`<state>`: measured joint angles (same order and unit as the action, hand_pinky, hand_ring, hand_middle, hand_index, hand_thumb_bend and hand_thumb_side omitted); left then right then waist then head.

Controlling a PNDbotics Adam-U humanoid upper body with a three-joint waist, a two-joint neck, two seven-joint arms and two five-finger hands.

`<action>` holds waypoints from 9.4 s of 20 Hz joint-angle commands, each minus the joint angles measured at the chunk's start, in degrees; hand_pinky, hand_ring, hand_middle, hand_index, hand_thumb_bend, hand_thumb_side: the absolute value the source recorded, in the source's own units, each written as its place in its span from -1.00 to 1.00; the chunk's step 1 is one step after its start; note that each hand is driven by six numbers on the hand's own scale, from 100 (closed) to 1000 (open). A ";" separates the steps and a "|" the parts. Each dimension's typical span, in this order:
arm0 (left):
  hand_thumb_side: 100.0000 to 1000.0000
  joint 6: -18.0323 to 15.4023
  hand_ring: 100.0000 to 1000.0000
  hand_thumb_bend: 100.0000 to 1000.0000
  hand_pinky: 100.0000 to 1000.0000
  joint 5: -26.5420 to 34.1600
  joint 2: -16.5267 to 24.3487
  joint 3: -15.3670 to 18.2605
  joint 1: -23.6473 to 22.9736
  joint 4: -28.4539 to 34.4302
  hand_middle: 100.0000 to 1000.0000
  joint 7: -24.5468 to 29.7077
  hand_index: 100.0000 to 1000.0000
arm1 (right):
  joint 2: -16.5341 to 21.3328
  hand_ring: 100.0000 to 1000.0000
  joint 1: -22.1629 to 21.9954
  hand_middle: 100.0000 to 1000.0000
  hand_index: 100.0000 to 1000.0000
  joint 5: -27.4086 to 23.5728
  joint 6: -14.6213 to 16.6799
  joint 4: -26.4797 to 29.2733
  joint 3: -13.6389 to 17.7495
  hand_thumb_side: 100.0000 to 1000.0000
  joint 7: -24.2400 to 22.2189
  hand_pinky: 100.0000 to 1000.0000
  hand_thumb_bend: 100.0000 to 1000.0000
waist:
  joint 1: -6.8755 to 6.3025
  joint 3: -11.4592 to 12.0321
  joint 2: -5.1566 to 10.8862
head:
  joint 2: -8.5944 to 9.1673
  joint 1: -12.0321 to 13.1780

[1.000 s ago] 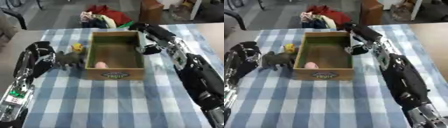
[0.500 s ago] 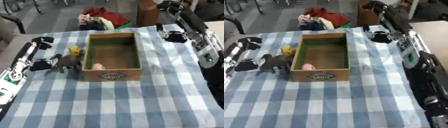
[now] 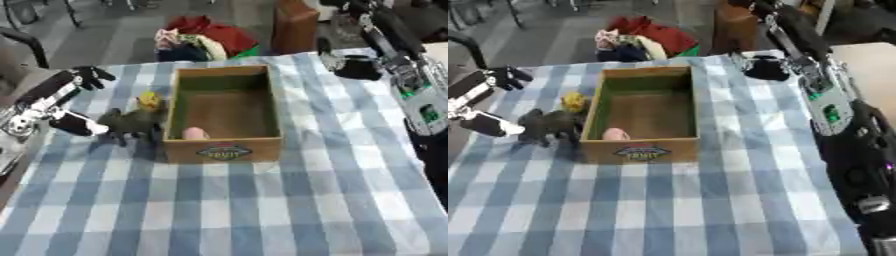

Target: Pick up objects on the table and place them in the box.

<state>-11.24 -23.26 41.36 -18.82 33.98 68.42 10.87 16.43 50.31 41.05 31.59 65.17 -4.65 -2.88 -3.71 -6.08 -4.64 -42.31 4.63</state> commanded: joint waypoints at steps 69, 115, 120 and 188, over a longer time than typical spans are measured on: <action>-0.42 -4.16 0.47 -0.08 0.50 -20.49 -17.06 4.47 17.12 -8.82 0.60 12.45 0.75 | -3.00 0.89 0.11 0.44 0.66 -7.53 6.67 -0.46 -5.45 -0.78 -20.29 0.57 -1.00 | -0.24 -4.73 1.38 | 0.27 1.37; -1.00 7.37 0.18 -0.42 0.32 -33.23 -15.09 12.50 14.67 -23.97 0.24 0.20 0.52 | -3.13 0.90 -0.72 0.43 0.67 -7.06 7.06 -0.99 -4.87 -0.78 -20.48 0.57 -1.00 | -0.12 -3.41 1.37 | 0.04 -0.18; -1.00 9.25 0.18 -0.43 0.32 -34.52 -15.21 13.77 14.55 -25.29 0.25 -2.45 0.53 | -3.12 0.91 -0.80 0.43 0.67 -7.10 6.95 -0.84 -4.84 -0.78 -20.52 0.57 -1.00 | -0.03 -3.58 1.16 | 0.03 -0.27; -0.70 -5.75 0.37 -0.18 0.46 -18.53 -19.64 -4.25 17.28 -9.33 0.52 4.31 0.61 | -4.09 0.93 -0.83 0.43 0.67 -6.73 7.64 -1.11 -5.11 -0.78 -21.44 0.58 -1.00 | -0.41 -5.42 1.29 | 0.69 0.52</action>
<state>-16.04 -41.56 21.10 -23.33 50.35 59.14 14.07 12.22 48.36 34.23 38.89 63.24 -9.92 -24.20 -4.42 -11.58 -4.36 -42.22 4.99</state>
